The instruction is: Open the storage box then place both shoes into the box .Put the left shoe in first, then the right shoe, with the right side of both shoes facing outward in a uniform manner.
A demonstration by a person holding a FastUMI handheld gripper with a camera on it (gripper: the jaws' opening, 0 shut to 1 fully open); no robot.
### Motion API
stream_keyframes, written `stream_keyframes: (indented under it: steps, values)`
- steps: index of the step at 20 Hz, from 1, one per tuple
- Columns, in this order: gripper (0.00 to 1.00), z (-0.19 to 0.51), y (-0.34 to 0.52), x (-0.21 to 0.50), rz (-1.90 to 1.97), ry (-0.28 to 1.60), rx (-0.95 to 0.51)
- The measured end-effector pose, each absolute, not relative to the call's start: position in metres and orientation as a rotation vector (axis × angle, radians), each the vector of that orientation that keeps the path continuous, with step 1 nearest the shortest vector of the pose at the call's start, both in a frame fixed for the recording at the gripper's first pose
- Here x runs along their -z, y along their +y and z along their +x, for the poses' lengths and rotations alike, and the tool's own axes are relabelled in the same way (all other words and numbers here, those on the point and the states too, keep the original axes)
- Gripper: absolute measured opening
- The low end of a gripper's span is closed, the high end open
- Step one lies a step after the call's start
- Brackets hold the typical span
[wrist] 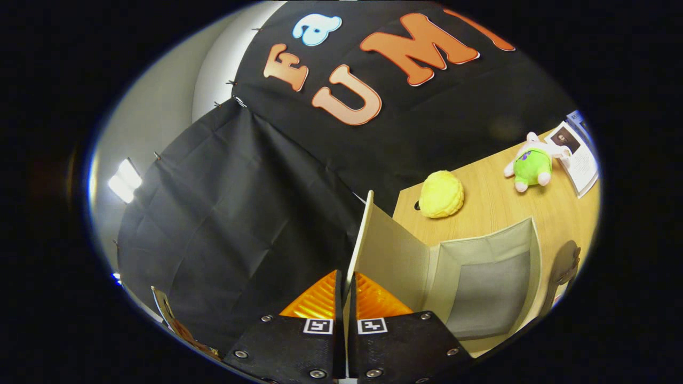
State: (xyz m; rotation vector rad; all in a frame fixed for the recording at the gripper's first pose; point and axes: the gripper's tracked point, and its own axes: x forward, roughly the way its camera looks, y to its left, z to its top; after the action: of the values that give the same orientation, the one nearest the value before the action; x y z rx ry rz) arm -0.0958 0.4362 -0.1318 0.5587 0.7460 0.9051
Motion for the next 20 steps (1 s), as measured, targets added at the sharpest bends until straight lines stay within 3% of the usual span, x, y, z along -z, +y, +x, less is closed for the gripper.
stream_keyframes:
  steps: [5, 10, 11, 16, 20]
  values:
    - [0.03, -0.11, 0.484, 0.14, 0.515, 0.75, -0.889]
    - [0.13, -0.112, 0.517, 0.144, 0.49, 0.73, -0.872]
    - [0.18, -0.11, 0.52, 0.144, 0.491, 0.723, -0.864]
    - [0.96, -0.089, 0.501, 0.142, 0.473, 0.658, -0.774]
    - [0.98, -0.065, 0.462, 0.149, 0.4, 0.598, -0.675]
